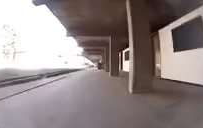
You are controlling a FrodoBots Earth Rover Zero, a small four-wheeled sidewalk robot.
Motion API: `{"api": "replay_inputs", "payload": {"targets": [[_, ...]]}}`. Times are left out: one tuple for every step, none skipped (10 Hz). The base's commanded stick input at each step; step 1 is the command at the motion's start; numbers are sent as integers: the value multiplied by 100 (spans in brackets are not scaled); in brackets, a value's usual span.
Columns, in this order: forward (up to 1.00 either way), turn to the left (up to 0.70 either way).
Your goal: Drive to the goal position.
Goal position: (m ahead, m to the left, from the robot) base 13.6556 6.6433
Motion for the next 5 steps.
{"api": "replay_inputs", "payload": {"targets": [[50,0],[50,0],[50,0],[50,0],[50,0]]}}
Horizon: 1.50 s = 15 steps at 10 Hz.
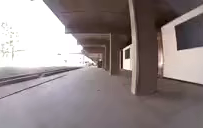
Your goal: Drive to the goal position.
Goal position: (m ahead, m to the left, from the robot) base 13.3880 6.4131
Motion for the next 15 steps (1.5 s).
{"api": "replay_inputs", "payload": {"targets": [[50,0],[50,0],[50,0],[50,0],[50,0],[50,0],[50,0],[50,0],[50,0],[50,0],[50,0],[50,0],[50,0],[50,0],[50,0]]}}
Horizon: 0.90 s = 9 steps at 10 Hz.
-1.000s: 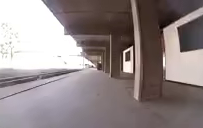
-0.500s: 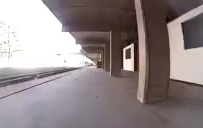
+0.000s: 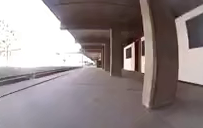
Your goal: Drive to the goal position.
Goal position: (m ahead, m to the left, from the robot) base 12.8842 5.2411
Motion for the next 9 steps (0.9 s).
{"api": "replay_inputs", "payload": {"targets": [[50,0],[50,0],[50,0],[50,0],[50,0],[50,0],[50,0],[50,0],[50,0]]}}
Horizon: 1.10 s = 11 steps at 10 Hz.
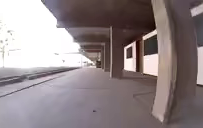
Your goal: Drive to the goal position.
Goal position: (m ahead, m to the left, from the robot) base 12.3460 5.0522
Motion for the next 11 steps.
{"api": "replay_inputs", "payload": {"targets": [[50,0],[50,0],[50,0],[50,0],[50,0],[50,0],[50,0],[50,0],[50,0],[50,0],[50,0]]}}
